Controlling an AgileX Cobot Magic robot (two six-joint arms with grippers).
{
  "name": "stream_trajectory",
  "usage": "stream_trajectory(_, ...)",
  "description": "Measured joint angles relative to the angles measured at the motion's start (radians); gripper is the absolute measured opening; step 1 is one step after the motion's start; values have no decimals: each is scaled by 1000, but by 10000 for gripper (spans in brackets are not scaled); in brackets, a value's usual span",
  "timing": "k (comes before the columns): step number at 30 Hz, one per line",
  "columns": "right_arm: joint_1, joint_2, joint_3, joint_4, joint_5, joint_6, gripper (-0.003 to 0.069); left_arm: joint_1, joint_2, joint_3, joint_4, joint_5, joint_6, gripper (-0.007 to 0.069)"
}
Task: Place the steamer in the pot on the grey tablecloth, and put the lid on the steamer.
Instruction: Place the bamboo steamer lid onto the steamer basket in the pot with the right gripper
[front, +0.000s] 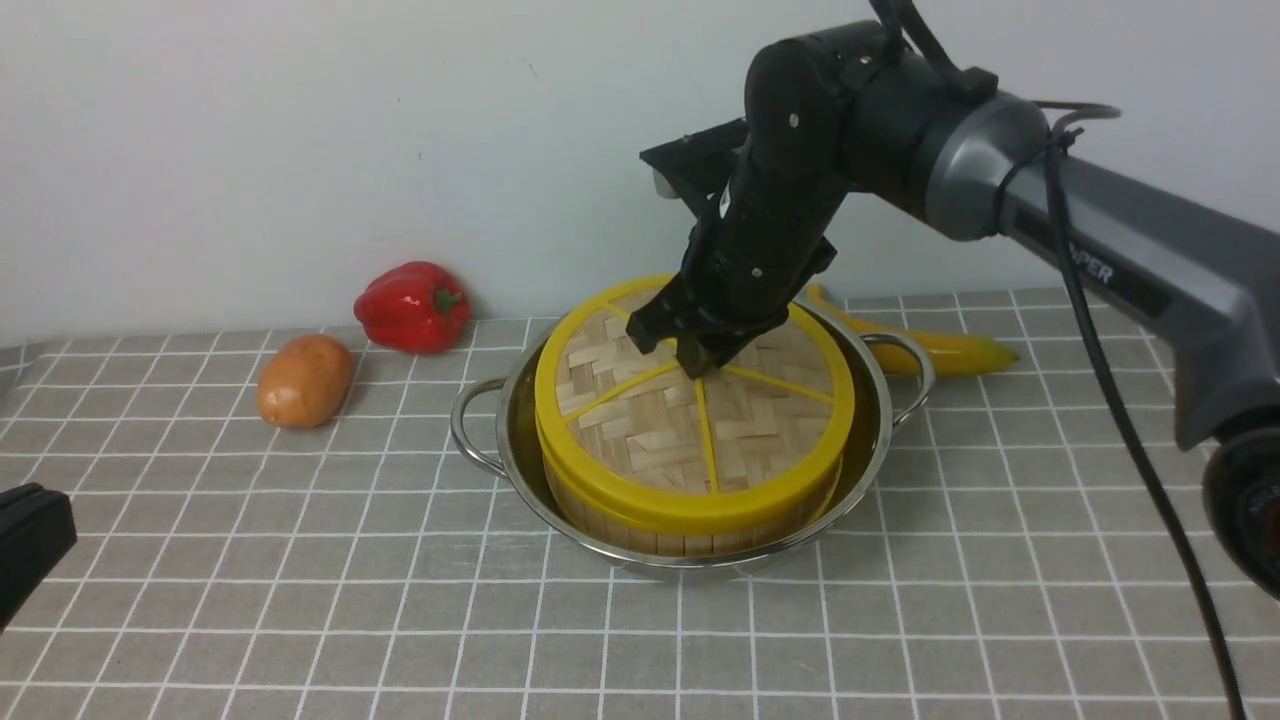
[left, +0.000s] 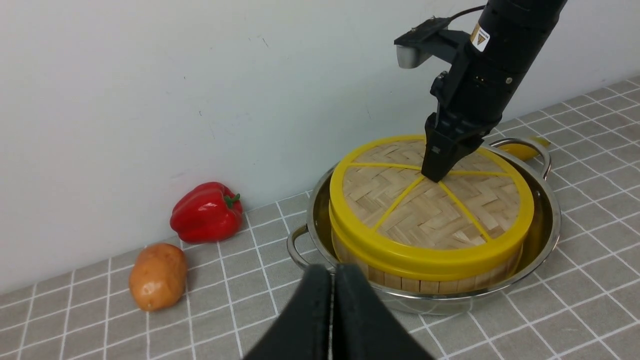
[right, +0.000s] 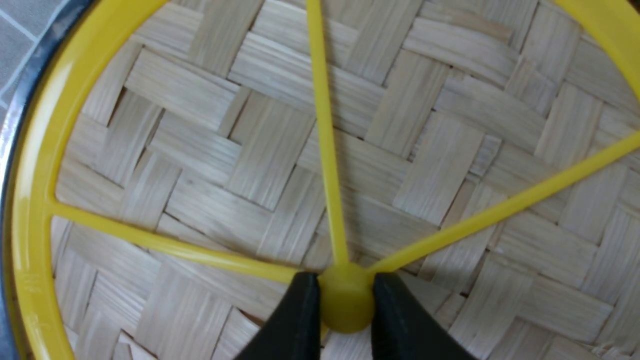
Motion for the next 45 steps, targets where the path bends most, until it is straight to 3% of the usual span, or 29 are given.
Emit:
stream_trajectory(31, 0, 19, -79, 5, 25, 5, 146, 0, 0, 0, 0, 0, 0, 1)
stream_trajectory(45, 0, 64, -99, 54, -47, 10, 146, 0, 0, 11, 0, 6, 0, 1)
